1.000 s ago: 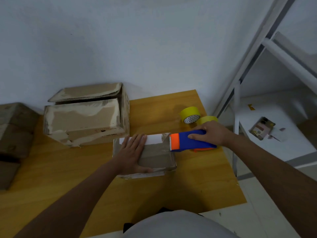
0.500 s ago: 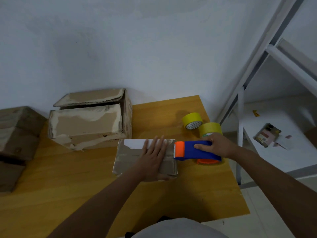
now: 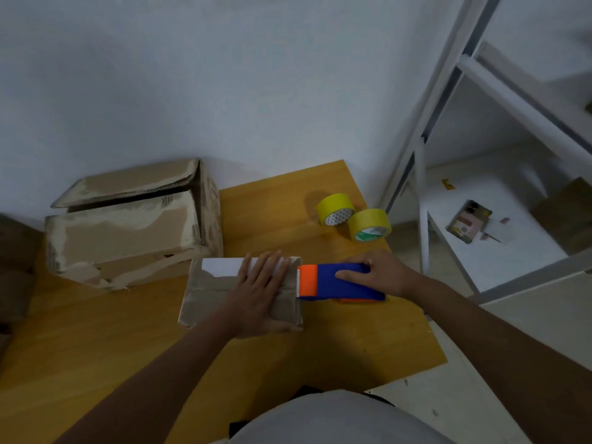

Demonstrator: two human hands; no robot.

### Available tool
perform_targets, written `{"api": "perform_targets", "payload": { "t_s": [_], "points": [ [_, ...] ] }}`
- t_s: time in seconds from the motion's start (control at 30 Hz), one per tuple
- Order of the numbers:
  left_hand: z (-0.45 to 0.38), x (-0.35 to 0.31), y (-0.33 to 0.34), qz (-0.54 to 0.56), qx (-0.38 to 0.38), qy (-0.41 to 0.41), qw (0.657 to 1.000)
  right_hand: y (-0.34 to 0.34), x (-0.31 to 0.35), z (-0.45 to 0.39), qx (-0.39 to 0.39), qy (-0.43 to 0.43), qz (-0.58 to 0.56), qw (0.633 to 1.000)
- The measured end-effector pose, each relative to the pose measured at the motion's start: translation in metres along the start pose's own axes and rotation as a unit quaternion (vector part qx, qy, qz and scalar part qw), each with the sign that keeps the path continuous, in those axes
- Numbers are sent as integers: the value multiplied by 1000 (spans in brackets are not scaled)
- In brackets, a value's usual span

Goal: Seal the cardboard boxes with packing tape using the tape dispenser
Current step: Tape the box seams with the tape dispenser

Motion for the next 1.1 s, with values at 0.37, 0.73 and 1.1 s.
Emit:
{"api": "perform_targets", "payload": {
  "t_s": [0.37,0.73,1.1],
  "points": [
    [1,1,-4,26,-20,-19,999,-24,-36,36,-23,2,9,1000],
    [2,2,-5,39,-30,-18,999,-28,-56,62,-64,27,-7,998],
    [0,3,0,34,-33,-10,999,21,-39,18,-50,105,167,979]
  ]
}}
Point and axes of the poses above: each hand's wrist, its own z-axis away from the middle knuckle, its own y-axis out of the palm, x = y × z, the point moved 7 cm from there along -z, towards the middle knuckle, and after that the axes turned 13 degrees about -y, right-handed, at the moved point
